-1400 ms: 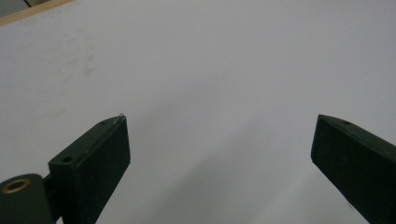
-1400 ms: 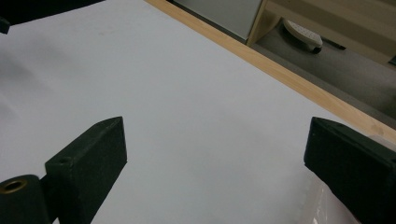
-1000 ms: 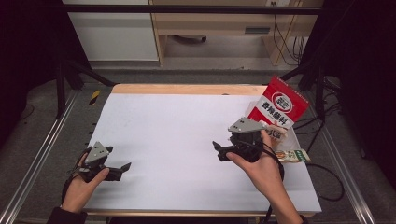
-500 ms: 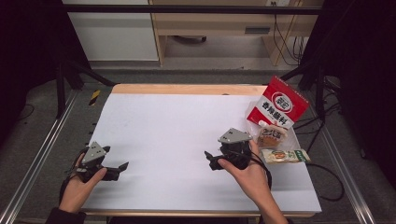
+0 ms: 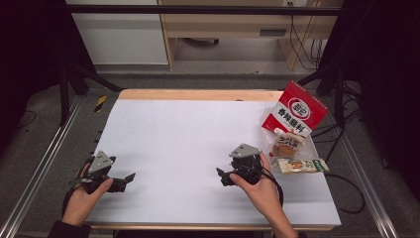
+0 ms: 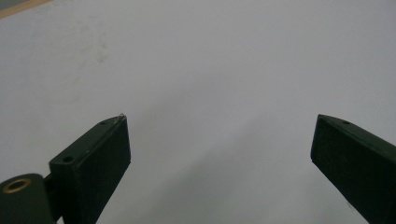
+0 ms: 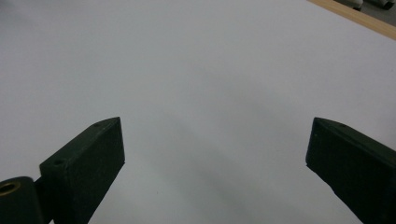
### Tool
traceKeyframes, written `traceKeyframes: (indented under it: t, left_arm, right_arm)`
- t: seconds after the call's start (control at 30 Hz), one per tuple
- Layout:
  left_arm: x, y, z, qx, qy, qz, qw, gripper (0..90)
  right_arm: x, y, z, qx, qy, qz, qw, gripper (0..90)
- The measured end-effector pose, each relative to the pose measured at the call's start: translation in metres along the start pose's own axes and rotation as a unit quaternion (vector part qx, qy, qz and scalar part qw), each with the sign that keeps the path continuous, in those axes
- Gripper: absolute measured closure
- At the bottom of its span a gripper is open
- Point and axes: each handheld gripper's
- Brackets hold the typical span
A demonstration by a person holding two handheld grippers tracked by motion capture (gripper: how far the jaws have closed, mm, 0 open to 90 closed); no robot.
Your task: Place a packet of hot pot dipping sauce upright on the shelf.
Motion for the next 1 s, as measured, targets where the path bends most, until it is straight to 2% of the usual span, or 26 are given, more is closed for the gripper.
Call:
traceKeyframes:
  t: [0.23, 0.4, 0.8, 0.9, 1.0]
  left_arm:
    - [-0.003, 0.001, 0.001, -0.002, 0.017, -0.006, 0.9998, 4.7]
    - [-0.003, 0.003, 0.002, 0.005, 0.018, -0.008, 0.9998, 4.8]
    - [-0.004, 0.008, 0.004, 0.007, 0.034, -0.020, 0.9992, 5.1]
    - [-0.002, 0.010, 0.003, 0.012, 0.025, -0.029, 0.9992, 5.7]
    - [0.000, 0.011, 0.003, 0.020, 0.009, -0.027, 0.9994, 5.7]
  right_arm:
    - [-0.010, -0.005, 0.012, -0.009, 0.018, -0.002, 0.9998, 5.2]
    - [-0.016, -0.006, 0.021, -0.014, 0.030, -0.006, 0.9994, 5.2]
    - [-0.021, -0.001, 0.048, -0.020, 0.072, -0.016, 0.9971, 5.7]
    - [-0.020, 0.000, 0.051, -0.023, 0.071, -0.015, 0.9971, 5.7]
    - [-0.020, 0.000, 0.050, -0.026, 0.067, -0.016, 0.9973, 5.7]
Point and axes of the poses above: each handheld gripper's, and its own axes: x roughly backward along the jaws, z roughly out of its underside, y roughly to its left, and after that the axes turned 14 degrees about y, right-handed
